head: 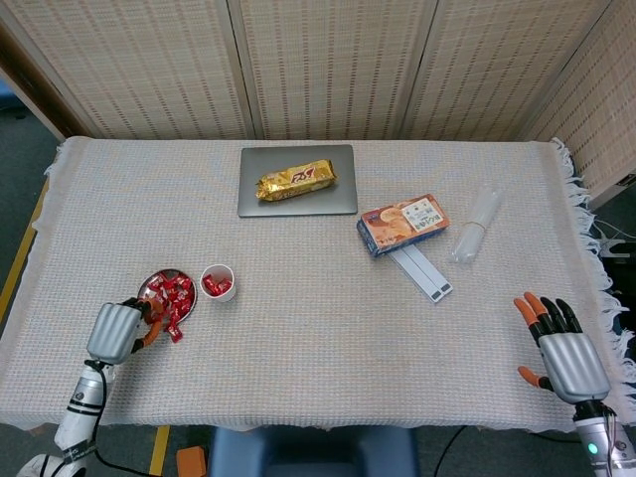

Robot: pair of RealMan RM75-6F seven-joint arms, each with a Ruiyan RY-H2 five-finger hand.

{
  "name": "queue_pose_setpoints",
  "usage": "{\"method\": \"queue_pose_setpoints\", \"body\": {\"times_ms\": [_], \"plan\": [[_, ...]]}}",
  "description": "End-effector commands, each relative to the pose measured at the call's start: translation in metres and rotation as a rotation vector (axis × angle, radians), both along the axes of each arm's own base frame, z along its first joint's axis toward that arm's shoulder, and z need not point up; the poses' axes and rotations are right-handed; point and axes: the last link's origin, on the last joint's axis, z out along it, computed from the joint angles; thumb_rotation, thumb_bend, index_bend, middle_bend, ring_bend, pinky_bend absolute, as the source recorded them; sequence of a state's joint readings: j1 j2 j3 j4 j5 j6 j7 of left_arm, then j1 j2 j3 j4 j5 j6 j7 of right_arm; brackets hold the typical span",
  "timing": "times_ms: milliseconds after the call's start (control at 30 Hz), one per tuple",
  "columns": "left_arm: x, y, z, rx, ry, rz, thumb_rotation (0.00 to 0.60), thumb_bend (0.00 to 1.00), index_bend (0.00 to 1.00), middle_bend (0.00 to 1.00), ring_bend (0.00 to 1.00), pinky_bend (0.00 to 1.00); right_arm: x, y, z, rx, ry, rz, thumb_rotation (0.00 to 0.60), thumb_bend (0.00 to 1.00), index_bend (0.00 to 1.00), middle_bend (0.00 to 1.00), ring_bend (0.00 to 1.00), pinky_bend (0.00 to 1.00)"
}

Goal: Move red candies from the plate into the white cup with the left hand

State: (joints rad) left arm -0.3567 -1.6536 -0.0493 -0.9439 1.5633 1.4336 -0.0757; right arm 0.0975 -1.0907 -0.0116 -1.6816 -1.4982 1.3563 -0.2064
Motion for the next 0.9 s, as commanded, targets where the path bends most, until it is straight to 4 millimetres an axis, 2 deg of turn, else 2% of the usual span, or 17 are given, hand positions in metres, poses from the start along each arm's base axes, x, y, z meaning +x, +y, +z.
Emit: {"method": "queue_pose_setpoints", "body": {"times_ms": [33, 167, 367, 467, 700, 900], "plan": [[0.033, 0.027, -0.001, -0.006, -0.017, -0.059, 0.6, 0.41, 0.57, 0.62, 0.59, 1.0, -0.001, -0.001, -0.001, 0.003, 0.002, -0.002, 0.6, 0.06, 0.0, 0.0, 0.0, 0.0], [0.065, 0.05, -0.01, -0.031, -0.031, -0.088, 0.6, 0.41, 0.57, 0.62, 0.59, 1.0, -0.001, -0.001, 0.0, -0.005, 0.001, -0.007, 0.6, 0.06, 0.0, 0.0, 0.0, 0.0], [0.094, 0.066, -0.02, -0.033, -0.024, -0.115, 0.6, 0.41, 0.56, 0.61, 0.59, 1.0, -0.003, -0.002, 0.004, -0.018, -0.002, -0.015, 0.6, 0.06, 0.0, 0.0, 0.0, 0.0], [0.097, 0.069, -0.026, -0.049, 0.012, -0.111, 0.6, 0.41, 0.55, 0.6, 0.58, 1.0, -0.003, -0.002, 0.005, -0.021, -0.003, -0.017, 0.6, 0.06, 0.0, 0.0, 0.0, 0.0], [0.09, 0.072, -0.031, -0.076, 0.084, -0.068, 0.6, 0.41, 0.45, 0.49, 0.46, 0.98, -0.003, -0.002, 0.006, -0.027, -0.006, -0.016, 0.6, 0.06, 0.0, 0.0, 0.0, 0.0], [0.089, 0.062, -0.023, -0.08, 0.076, -0.096, 0.6, 0.4, 0.26, 0.34, 0.39, 0.98, -0.003, -0.002, 0.005, -0.023, -0.005, -0.013, 0.6, 0.06, 0.0, 0.0, 0.0, 0.0]]}}
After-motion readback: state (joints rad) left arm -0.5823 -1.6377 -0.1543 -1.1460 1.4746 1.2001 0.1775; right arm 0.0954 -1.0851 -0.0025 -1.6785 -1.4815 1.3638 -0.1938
